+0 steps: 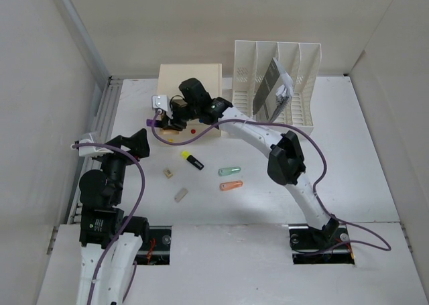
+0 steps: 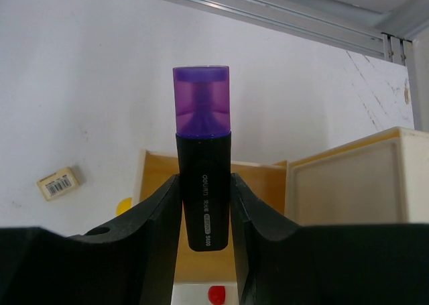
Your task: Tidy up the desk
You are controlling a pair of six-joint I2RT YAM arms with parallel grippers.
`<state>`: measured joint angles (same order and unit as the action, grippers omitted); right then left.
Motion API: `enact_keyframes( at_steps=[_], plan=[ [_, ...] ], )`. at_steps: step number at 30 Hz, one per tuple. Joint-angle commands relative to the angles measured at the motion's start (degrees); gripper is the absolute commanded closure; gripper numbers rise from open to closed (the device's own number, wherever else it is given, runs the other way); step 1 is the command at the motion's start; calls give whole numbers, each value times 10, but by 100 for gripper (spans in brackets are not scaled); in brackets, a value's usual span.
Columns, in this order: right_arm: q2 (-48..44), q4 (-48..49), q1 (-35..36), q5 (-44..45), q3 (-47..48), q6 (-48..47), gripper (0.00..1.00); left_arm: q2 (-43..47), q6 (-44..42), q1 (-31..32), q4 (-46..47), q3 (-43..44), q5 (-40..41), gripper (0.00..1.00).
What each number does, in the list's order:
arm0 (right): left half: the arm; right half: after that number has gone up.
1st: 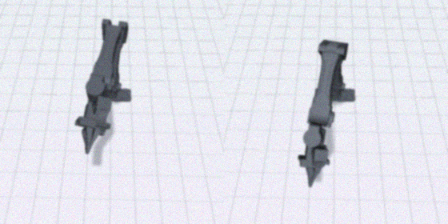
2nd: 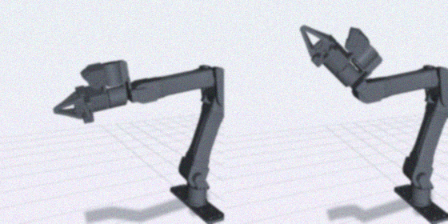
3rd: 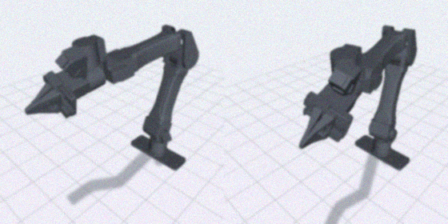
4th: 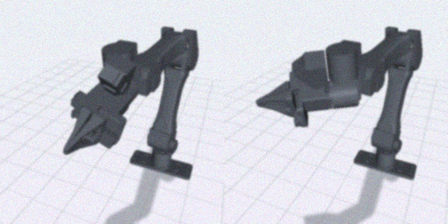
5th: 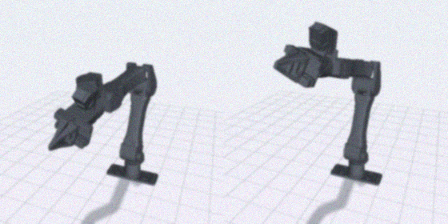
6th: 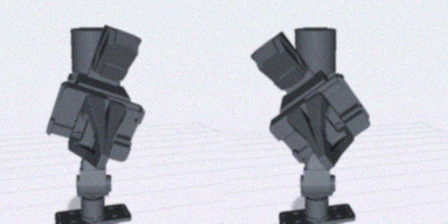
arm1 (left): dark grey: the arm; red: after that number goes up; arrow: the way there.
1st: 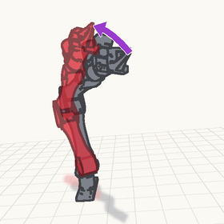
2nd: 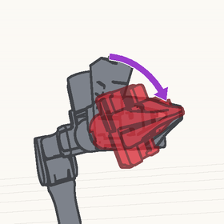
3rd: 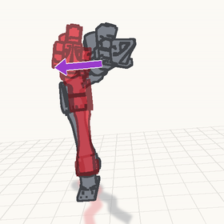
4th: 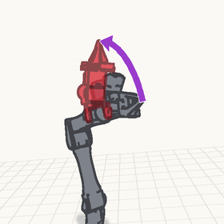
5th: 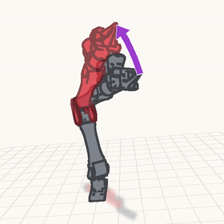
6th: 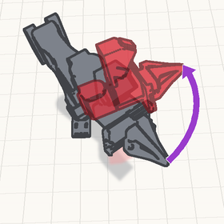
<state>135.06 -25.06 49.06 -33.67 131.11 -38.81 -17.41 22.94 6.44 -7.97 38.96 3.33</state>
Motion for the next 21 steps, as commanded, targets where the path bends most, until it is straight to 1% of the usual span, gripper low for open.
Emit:
enact_keyframes(
  at_steps=[1, 2, 6, 9, 11, 14, 16, 17, 18, 21],
  plan=[
    [5, 18, -3, 9, 24, -6, 62, 6, -8, 2, 18, -1, 4, 11],
    [-2, 18, -3, 17, 18, -6, 58, 6, -8, 2, 18, -1, 4, 11],
    [-9, 24, -3, 33, -2, -6, 55, 6, -8, 2, 18, -1, 4, 11],
    [-22, 24, -3, 39, -13, -6, 45, 6, -8, 2, 18, -1, 4, 11],
    [-27, 24, -3, 39, -19, 0, 43, 6, -8, 2, 18, -1, 4, 11],
    [-44, 24, -3, 33, -25, 6, 43, 6, -8, 2, 18, -1, 4, 11],
    [-67, 24, -3, 28, -32, 6, 46, 6, -8, 2, 18, -1, 4, 11],
    [-77, 24, -3, 28, -43, 6, 46, 6, -8, 2, 18, -1, 4, 11],
    [-99, 24, -3, 28, -51, 6, 48, 6, -3, 2, 18, -1, -2, 11],
    [-143, 29, -3, 34, -83, 6, 48, 6, -3, 2, 23, -1, -2, 11]
  ],
)
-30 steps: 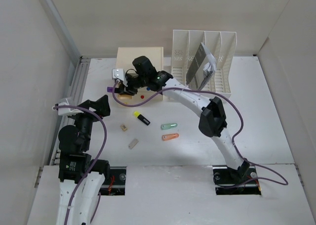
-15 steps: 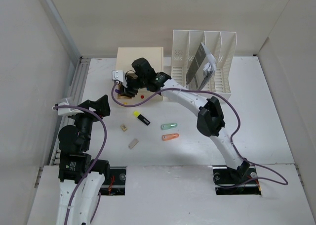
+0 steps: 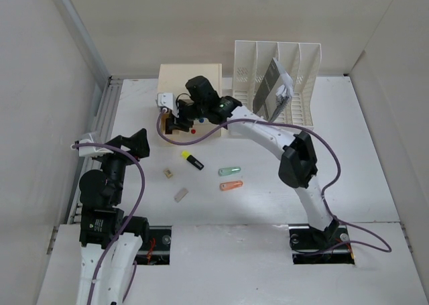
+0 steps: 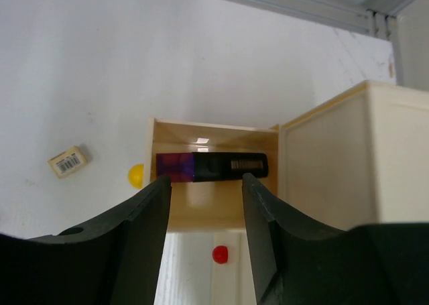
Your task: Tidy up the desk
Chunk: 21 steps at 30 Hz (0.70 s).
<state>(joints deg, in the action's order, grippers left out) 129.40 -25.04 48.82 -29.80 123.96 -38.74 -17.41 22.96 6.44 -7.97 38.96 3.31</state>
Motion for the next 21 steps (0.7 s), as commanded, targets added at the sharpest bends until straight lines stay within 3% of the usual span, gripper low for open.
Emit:
enact_keyframes(
  at_steps=[1, 3, 5, 6, 7, 12, 15, 19, 21],
  plan=[
    [-96, 29, 0, 3, -19, -2, 48, 11, -3, 2, 23, -1, -1, 11],
    [-115, 29, 0, 8, -41, -2, 49, 11, -3, 2, 23, -1, -1, 11],
    [-146, 29, 0, 15, -59, -2, 57, 11, -3, 2, 23, -1, -1, 11],
    [-157, 24, 0, 15, -71, -2, 63, 11, -3, 2, 23, -1, -7, 11],
    [-177, 18, 0, 15, -102, -2, 76, 17, -3, 2, 23, -1, -7, 11],
    [-207, -5, 0, 28, -231, 7, 99, 22, -3, 2, 29, -1, -7, 11],
    [-212, 29, 13, 50, -320, 41, 93, 22, -3, 2, 29, -1, -12, 11],
    [-218, 122, 18, 75, -399, 109, 70, 22, -3, 2, 29, -1, -12, 11],
    [-198, 144, 23, 96, -406, 145, 64, 22, -3, 2, 29, -1, -12, 11]
  ],
)
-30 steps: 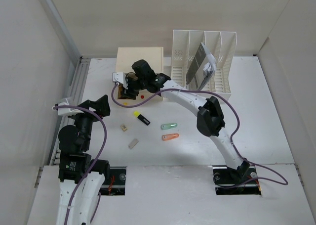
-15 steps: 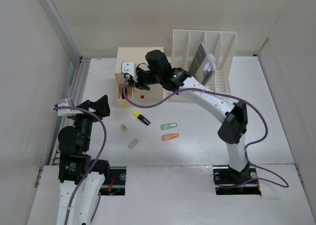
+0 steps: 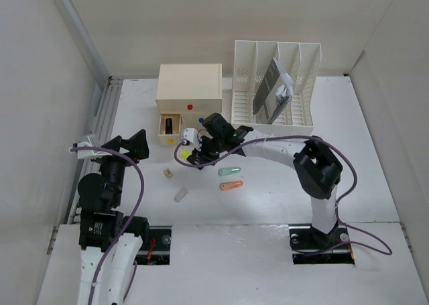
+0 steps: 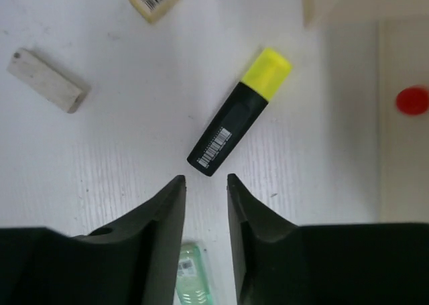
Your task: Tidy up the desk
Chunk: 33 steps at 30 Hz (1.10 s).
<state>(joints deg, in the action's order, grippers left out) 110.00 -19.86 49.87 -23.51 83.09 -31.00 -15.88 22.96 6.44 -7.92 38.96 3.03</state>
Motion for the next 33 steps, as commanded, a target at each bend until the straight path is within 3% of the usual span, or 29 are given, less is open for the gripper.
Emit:
enact_keyframes(
  at_steps=[1, 10, 16, 33],
  plan=[
    [6, 99, 13, 55, 9, 79, 62, 12, -3, 2, 28, -1, -9, 11],
    [90, 116, 19, 86, 76, 212, 54, 12, -3, 2, 28, -1, -9, 11],
    [109, 134, 24, 80, 83, 251, 52, 12, -3, 2, 28, -1, -9, 11],
    [126, 179, 35, 137, 52, 274, 47, 17, -3, 2, 28, -1, -4, 11]
  ],
)
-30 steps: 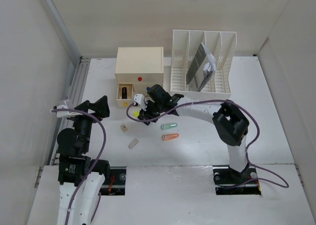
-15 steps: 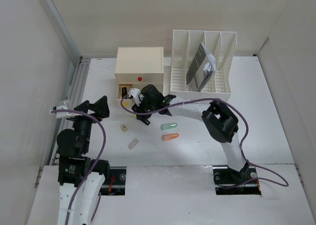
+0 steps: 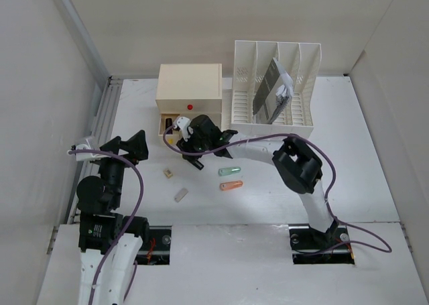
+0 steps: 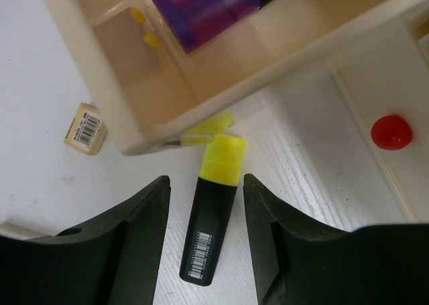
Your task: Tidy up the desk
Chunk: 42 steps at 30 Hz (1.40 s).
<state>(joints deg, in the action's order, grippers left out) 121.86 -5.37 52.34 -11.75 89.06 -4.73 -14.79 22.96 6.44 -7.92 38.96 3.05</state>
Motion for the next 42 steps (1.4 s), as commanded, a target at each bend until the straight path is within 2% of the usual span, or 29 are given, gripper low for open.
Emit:
enact_keyframes(
  at_steps=[1, 14, 25, 31, 38, 40, 42],
  plan=[
    [7, 40, 10, 26, -8, 11, 47, 6, -3, 2, 28, -1, -4, 11],
    [7, 57, 10, 31, -58, 11, 44, 12, -3, 8, 28, -1, 1, 10],
    [19, 57, 10, 26, -64, 1, 44, 12, -3, 8, 23, -1, 1, 10],
    [19, 57, 10, 76, -92, -5, 45, 12, -3, 13, 23, -1, 6, 10],
    [5, 68, 15, 126, -108, -10, 53, 17, -3, 13, 23, -1, 6, 10],
    [0, 68, 21, 133, -108, -16, 58, 17, -3, 13, 23, -1, 12, 10],
    [-6, 68, 21, 133, -114, -16, 70, 17, -3, 13, 23, -1, 12, 10]
  ],
)
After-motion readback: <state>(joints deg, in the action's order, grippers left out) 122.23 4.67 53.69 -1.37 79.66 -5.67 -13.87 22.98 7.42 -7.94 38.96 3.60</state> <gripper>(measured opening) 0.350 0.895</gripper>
